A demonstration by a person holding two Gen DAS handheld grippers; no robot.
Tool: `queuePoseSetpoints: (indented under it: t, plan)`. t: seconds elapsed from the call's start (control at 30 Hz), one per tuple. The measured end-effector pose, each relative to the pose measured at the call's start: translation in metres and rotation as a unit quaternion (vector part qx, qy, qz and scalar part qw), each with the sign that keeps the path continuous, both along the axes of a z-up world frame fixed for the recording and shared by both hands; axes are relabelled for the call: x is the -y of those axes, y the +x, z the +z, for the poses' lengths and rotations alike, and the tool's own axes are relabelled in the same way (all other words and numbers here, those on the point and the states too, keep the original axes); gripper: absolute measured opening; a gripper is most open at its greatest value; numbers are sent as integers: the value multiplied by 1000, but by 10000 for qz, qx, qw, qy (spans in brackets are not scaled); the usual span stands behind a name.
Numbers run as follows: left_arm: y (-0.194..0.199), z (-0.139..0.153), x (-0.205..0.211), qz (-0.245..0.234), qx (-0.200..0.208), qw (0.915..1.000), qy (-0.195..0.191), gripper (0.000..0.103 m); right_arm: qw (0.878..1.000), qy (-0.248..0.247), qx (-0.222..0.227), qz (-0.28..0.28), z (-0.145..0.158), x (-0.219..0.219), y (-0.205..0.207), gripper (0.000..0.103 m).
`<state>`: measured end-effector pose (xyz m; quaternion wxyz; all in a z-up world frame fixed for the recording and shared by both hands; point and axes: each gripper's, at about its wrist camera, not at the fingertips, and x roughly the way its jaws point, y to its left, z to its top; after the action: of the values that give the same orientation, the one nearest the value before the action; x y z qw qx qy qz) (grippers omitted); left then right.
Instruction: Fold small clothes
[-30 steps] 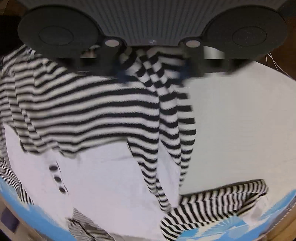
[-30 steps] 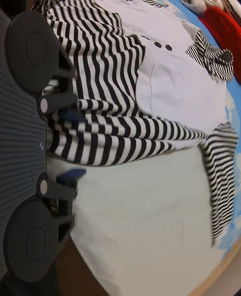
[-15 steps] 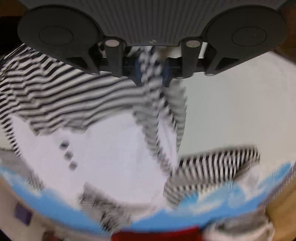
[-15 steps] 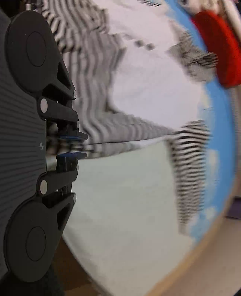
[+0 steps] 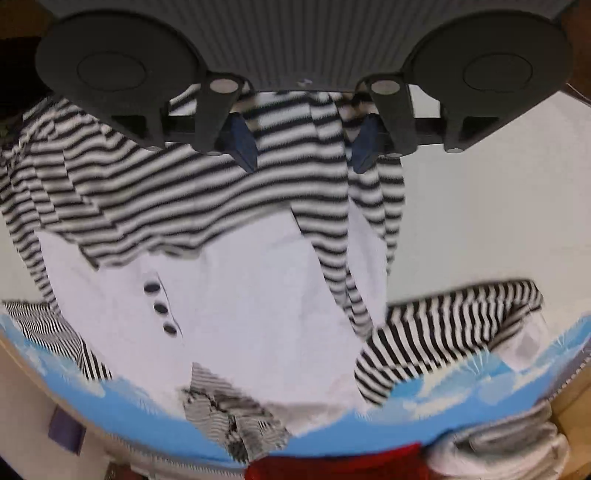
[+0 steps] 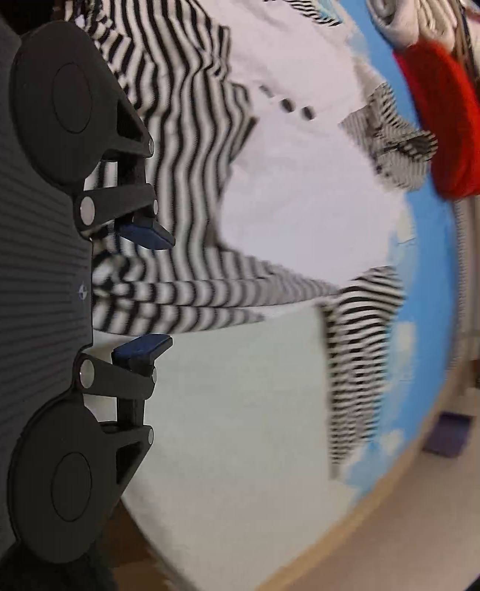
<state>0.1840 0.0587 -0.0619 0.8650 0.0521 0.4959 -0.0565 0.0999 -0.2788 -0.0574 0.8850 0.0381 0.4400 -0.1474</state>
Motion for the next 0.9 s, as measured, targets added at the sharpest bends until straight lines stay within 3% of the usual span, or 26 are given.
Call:
queuePoseSetpoints:
  t: [0.13, 0.23, 0.4, 0.47, 0.53, 0.63, 0.7, 0.8, 0.9]
  plan:
    - [4, 11, -5, 191, 382, 9990, -91, 70, 9967, -334, 740, 37, 18, -5, -5, 52]
    - [2, 23, -10, 358, 790, 9961, -174, 79, 9902, -269, 1367, 72, 39, -1, -5, 52]
    - [-2, 44, -11, 533, 1514, 9862, -400, 83, 9812, -430, 1833, 414, 86, 11, 23, 57]
    - [-2, 51, -7, 578, 1831, 9807, -383, 85, 9790, -408, 1908, 595, 105, 19, 40, 66]
    - [-4, 56, -2, 585, 2064, 9763, -284, 86, 9774, -362, 1950, 732, 117, 27, 54, 69]
    - [-1, 57, 3, 607, 2102, 9755, -245, 86, 9766, -439, 1914, 874, 116, 36, 75, 69]
    - [4, 56, 4, 668, 2015, 9771, -155, 86, 9804, -465, 1818, 600, 104, 41, 86, 69]
    - [11, 58, -8, 894, 1840, 9785, -249, 86, 9865, 56, 1636, 78, 97, 51, 99, 64]
    - [32, 61, -33, 1269, 1623, 9784, -193, 80, 9859, 152, 1664, 39, 95, 47, 104, 64]
